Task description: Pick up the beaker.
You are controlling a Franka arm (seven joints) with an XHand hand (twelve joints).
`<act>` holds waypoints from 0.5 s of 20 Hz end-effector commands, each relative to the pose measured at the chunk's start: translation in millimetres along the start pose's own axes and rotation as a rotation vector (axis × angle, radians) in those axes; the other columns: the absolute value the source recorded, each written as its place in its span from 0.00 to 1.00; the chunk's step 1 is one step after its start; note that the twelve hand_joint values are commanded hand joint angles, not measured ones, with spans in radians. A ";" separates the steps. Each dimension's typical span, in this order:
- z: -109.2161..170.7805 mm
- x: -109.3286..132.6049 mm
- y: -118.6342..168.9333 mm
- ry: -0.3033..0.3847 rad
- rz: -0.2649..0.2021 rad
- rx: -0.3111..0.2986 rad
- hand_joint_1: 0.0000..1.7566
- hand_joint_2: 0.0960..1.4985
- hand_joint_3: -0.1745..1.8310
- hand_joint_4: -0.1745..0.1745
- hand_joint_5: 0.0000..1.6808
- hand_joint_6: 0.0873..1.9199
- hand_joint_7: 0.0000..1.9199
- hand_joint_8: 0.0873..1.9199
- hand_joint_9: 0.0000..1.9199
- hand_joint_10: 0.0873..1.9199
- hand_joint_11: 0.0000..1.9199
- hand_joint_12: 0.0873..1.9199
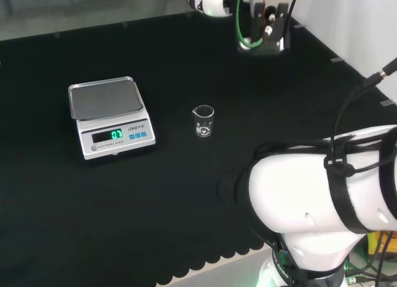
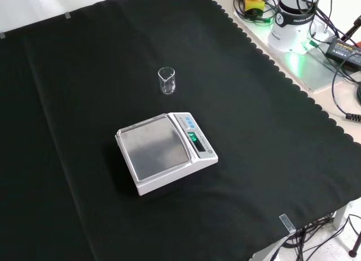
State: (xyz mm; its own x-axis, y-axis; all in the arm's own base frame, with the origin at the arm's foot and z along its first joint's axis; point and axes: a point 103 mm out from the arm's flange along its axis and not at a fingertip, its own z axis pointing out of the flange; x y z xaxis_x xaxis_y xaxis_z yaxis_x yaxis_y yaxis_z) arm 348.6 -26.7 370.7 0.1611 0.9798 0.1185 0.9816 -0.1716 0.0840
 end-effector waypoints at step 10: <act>118.1 -3.2 19.5 0.001 0.040 0.163 0.03 0.63 0.21 0.42 0.09 0.00 0.00 0.16 0.00 0.27 0.00 0.73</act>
State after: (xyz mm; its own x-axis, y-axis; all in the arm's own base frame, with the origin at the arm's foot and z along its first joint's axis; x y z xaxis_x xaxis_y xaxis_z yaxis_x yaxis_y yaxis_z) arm 365.6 -30.7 291.7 0.1916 0.9722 0.1344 0.9815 -0.1888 -0.0335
